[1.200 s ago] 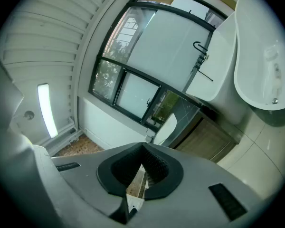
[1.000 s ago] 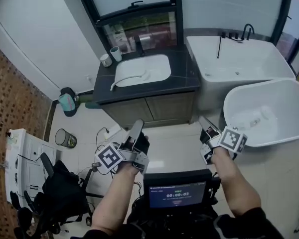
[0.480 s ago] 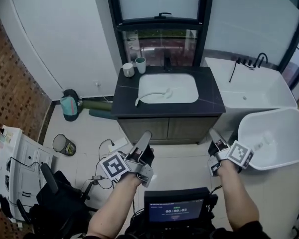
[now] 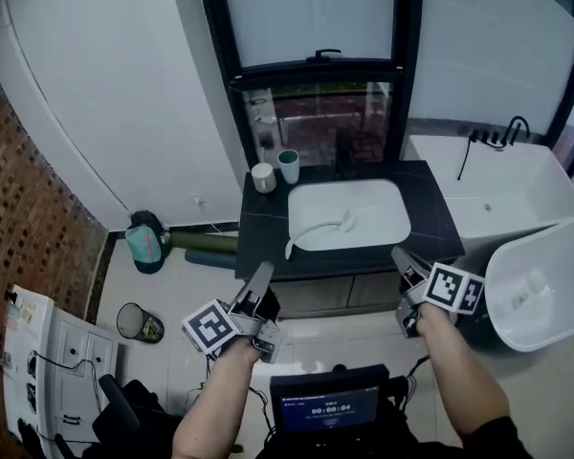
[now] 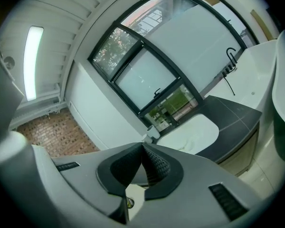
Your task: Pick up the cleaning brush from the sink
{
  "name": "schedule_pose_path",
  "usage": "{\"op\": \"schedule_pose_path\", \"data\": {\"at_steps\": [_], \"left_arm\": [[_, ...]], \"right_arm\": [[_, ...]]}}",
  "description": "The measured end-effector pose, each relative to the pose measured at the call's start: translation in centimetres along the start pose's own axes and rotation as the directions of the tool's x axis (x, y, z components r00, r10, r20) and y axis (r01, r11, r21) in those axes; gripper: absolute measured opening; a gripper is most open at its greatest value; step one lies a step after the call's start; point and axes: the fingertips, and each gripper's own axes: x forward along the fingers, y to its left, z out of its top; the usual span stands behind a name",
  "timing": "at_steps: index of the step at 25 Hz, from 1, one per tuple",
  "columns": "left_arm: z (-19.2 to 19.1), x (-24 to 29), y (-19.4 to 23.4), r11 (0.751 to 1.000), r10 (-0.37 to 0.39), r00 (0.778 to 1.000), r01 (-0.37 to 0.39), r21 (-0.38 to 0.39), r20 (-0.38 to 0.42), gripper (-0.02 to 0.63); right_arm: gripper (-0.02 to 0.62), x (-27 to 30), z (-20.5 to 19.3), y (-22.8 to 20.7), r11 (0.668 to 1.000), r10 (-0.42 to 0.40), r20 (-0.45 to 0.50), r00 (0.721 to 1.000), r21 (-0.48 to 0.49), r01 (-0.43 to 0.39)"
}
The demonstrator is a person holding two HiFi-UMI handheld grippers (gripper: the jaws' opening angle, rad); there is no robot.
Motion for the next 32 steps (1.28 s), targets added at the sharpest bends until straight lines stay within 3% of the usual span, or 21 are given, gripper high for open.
{"op": "schedule_pose_path", "data": {"at_steps": [2,5,8,11,13,15,16,17,18,23,24,28,32], "left_arm": [[3.7,2.4,2.8,0.996,0.046,0.999,-0.045,0.071,-0.024,0.0],[6.1,4.9,5.0,0.981,0.092,0.995,-0.083,0.173,-0.044,0.0],[9.4,7.6,8.3,0.969,0.116,0.99,-0.096,0.229,-0.076,0.0],[13.2,10.1,12.3,0.956,0.13,0.98,-0.083,0.281,-0.154,0.0],[15.4,11.8,15.6,0.938,0.148,0.97,-0.075,0.338,-0.194,0.0],[16.8,13.1,18.6,0.93,0.167,0.956,-0.071,0.362,-0.241,0.001],[17.3,13.6,20.0,0.928,0.176,0.946,-0.067,0.366,-0.272,0.035],[17.9,13.9,21.4,0.925,0.189,0.934,-0.066,0.375,-0.303,0.063],[18.8,14.2,22.8,0.919,0.209,0.921,-0.07,0.387,-0.329,0.063],[21.3,16.5,29.0,0.885,0.31,0.857,-0.101,0.455,-0.412,0.071],[21.1,17.3,30.0,0.874,0.325,0.846,-0.097,0.476,-0.424,0.091],[20.1,20.6,34.5,0.839,0.378,0.788,-0.07,0.54,-0.486,0.118],[19.0,22.2,37.8,0.831,0.436,0.741,-0.114,0.545,-0.511,0.118]], "right_arm": [[0.0,5.1,1.3,0.1,1.0,-0.009,0.004,1.0,-0.013,0.009],[0.034,9.4,2.5,-0.4,0.999,-0.008,-0.006,1.0,-0.044,0.007],[0.035,14.4,3.6,0.1,0.999,-0.034,-0.01,0.999,-0.041,0.033],[0.035,20.4,3.8,1.0,0.994,-0.091,-0.02,0.996,-0.069,0.089],[0.084,24.0,3.9,1.1,0.987,-0.137,-0.017,0.99,-0.082,0.135],[0.084,27.0,2.8,0.4,0.979,-0.192,-0.025,0.981,-0.069,0.19],[0.09,28.4,1.9,0.0,0.974,-0.223,-0.037,0.974,-0.055,0.221],[0.155,29.9,0.9,-0.3,0.966,-0.256,-0.052,0.965,-0.042,0.254],[0.179,31.3,0.0,-0.5,0.958,-0.288,-0.066,0.955,-0.034,0.286],[0.184,37.5,-4.7,-3.2,0.902,-0.424,-0.18,0.888,0.004,0.432],[0.23,38.5,-5.7,-4.4,0.892,-0.439,-0.213,0.873,0.012,0.452],[0.232,42.8,-8.9,-8.8,0.857,-0.474,-0.302,0.827,0.058,0.512],[0.232,45.0,-11.2,-13.0,0.814,-0.511,-0.376,0.773,0.077,0.575]]}}
